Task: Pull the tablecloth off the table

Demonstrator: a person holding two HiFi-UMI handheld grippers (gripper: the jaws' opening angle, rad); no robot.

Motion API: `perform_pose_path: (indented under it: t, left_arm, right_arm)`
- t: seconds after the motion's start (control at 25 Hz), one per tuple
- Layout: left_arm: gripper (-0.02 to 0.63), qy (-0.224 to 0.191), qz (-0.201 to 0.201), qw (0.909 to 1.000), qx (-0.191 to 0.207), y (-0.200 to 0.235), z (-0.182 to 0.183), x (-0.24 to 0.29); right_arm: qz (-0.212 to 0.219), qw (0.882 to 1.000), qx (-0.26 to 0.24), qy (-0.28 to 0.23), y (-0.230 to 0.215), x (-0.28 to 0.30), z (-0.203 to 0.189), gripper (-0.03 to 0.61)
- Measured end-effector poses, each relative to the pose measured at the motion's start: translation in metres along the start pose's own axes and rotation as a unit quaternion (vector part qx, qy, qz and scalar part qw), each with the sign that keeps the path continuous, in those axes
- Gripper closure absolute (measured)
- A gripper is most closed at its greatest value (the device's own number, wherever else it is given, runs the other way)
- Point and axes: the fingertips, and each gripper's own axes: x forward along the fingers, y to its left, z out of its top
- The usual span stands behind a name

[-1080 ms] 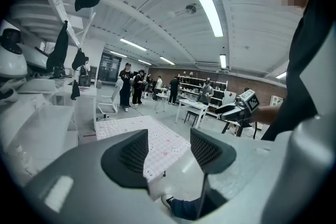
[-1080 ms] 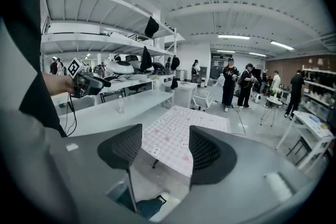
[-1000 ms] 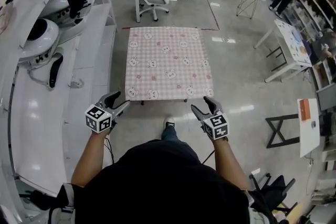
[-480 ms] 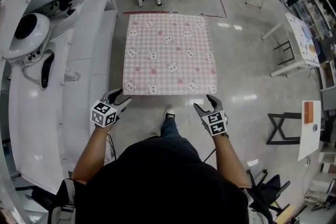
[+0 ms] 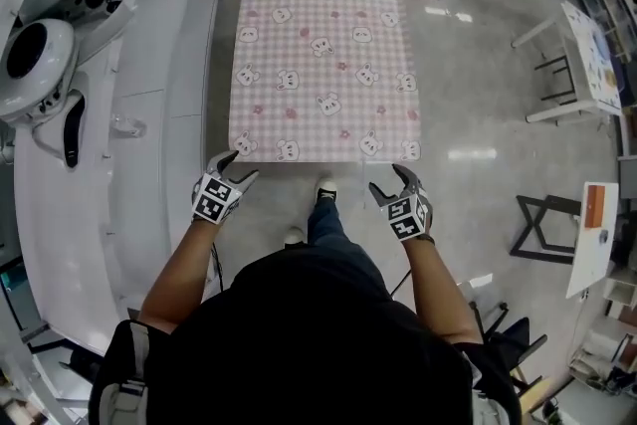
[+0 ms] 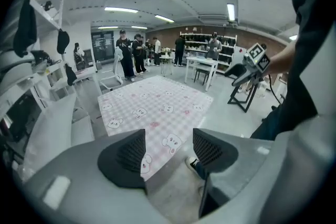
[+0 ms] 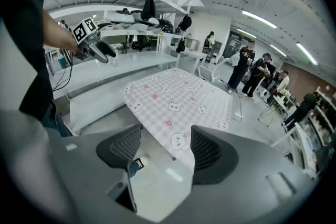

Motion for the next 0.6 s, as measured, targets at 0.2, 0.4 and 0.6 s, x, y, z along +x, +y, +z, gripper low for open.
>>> perform_pose_path:
  t: [0.2,0.4,0.6]
  left_arm:
    - [0.327,0.06,-0.004,0.9978,0.03,-0.001,-0.036,0.039]
    - [0.324,0.097,-0.006,0.9933,0.061,-0.003,-0.051,0.064]
    - [0.324,0.127,0.001,0.9859,0.109,-0.002,-0.063,0.088]
  right_arm:
    - [0.015,0.999,-0.016,0.028,0.003,0.027,-0.025,0.245]
    - [0.027,0.998,-0.023,0.055,-0.002,0.051,-0.048,0.244]
    - [0.035,0.996,-0.041,0.074,-0.008,0.08,-0.062,0.244]
